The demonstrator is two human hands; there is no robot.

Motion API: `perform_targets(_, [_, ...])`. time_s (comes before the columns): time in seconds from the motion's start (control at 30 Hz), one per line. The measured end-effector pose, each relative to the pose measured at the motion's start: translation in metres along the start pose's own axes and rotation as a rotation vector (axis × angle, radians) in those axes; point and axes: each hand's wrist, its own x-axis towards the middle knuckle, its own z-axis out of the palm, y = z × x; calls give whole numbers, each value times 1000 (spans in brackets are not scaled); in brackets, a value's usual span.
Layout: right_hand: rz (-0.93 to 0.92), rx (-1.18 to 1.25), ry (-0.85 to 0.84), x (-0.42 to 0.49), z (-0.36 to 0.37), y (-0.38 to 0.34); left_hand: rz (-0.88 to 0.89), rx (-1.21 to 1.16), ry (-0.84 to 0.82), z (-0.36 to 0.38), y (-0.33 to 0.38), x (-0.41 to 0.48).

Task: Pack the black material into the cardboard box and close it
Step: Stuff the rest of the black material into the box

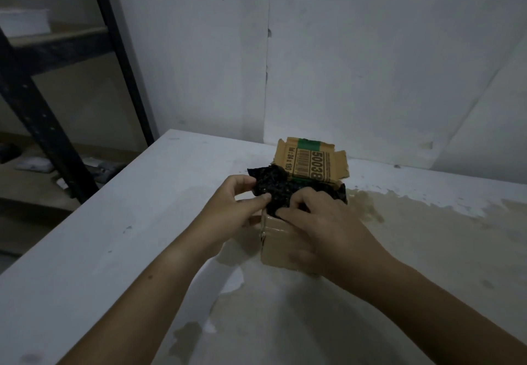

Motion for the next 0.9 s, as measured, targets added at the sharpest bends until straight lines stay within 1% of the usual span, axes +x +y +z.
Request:
perform_targets(0.07, [-3,-25,17,6,0,-2,-59,-96,0,1,2,-1])
perform_targets(0.1, [-10,-27,25,9,-1,-3,-64,-106,-1,1,3,-1])
perform_targets(0.27, [-19,-28,-82,24,-5,-5,44,37,-29,2,7,-1])
perform_targets(0.37, [-11,32,-42,16,-1,1,112,90,-48,4,8,-2])
perform_targets(0.47, [33,156,42,6,1,5,143,136,-49,6,5,0])
perform_targets(0.57, [4,120,59,7,1,3,230,186,-30,6,4,2])
perform_targets(0.63, [12,75,35,11,1,1,328,337,2,3,6,2])
perform_targets(0.7, [0,78,-26,14,-1,5,400,545,13,0,10,5])
perform_targets(0.73, [-16,128,-60,13,-4,8,429,672,5,0,13,7])
perform_targets(0.8, [2,357,-96,12,-15,16,480,902,-38,2,17,11])
perform_targets(0.87, [69,562,-41,16,-27,24,501,944,-118,7,18,17])
perform_targets(0.9, [79,578,-12,19,-30,28,501,906,-156,8,17,18])
